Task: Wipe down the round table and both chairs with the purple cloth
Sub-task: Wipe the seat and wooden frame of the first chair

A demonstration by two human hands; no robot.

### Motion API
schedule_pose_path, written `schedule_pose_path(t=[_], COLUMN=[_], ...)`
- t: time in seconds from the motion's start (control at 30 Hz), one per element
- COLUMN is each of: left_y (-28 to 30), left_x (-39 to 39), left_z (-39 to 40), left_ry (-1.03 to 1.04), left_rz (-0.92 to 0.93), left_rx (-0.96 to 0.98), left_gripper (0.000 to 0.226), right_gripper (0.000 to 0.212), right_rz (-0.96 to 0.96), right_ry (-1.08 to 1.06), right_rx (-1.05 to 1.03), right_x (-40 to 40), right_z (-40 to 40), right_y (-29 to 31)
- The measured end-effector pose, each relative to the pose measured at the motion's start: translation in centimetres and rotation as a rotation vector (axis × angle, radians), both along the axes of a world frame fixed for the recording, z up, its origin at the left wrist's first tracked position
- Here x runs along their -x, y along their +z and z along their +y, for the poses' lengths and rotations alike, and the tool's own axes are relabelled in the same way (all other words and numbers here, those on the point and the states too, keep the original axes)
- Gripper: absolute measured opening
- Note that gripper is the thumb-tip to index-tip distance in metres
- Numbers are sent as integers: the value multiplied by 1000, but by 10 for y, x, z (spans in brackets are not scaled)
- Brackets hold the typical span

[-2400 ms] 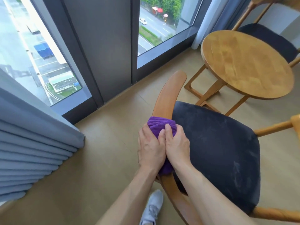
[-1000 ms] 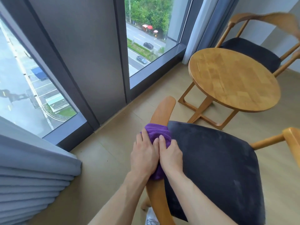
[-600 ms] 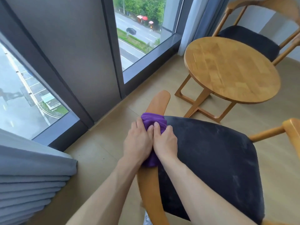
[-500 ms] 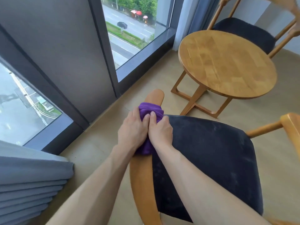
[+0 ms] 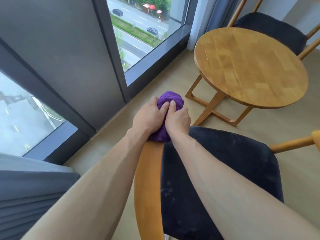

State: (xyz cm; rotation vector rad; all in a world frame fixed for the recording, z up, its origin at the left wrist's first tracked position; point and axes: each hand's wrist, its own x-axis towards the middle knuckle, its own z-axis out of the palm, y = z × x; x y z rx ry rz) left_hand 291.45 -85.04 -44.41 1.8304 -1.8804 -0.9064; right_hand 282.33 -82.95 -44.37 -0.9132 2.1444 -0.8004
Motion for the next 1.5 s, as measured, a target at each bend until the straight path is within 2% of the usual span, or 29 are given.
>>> schedule_pose_path(t=[0.17, 0.33, 0.63, 1.0, 1.13, 1.27, 1.37, 1.5], left_y=[-1, -5, 1, -15, -16, -15, -13, -3], left_x=[-16, -33, -37, -5, 6, 24, 40, 54], left_z=[46, 107, 211, 309, 331, 359, 378, 396], left_ry=[60, 161, 341, 630, 697, 818, 902, 1001], left_rz=[48, 101, 260, 376, 399, 444, 519, 712], left_rx=[23, -12, -30, -9, 22, 9, -67, -142], left_gripper=[30, 49, 51, 55, 51, 47, 45, 41], right_gripper=[57, 55, 55, 52, 54, 55, 54, 47], right_rz=[14, 41, 18, -67, -113, -92, -48, -14], right_ry=[59, 164, 325, 569, 624, 765, 888, 1014], right_rx=[-24, -24, -40, -39, -50, -76, -107, -150], right_x=[-16, -28, -32, -2, 5, 18, 30, 40], right_z=[41, 97, 185, 254, 270, 287, 297, 306], right_y=[5, 6, 13, -10, -12, -7, -2, 8])
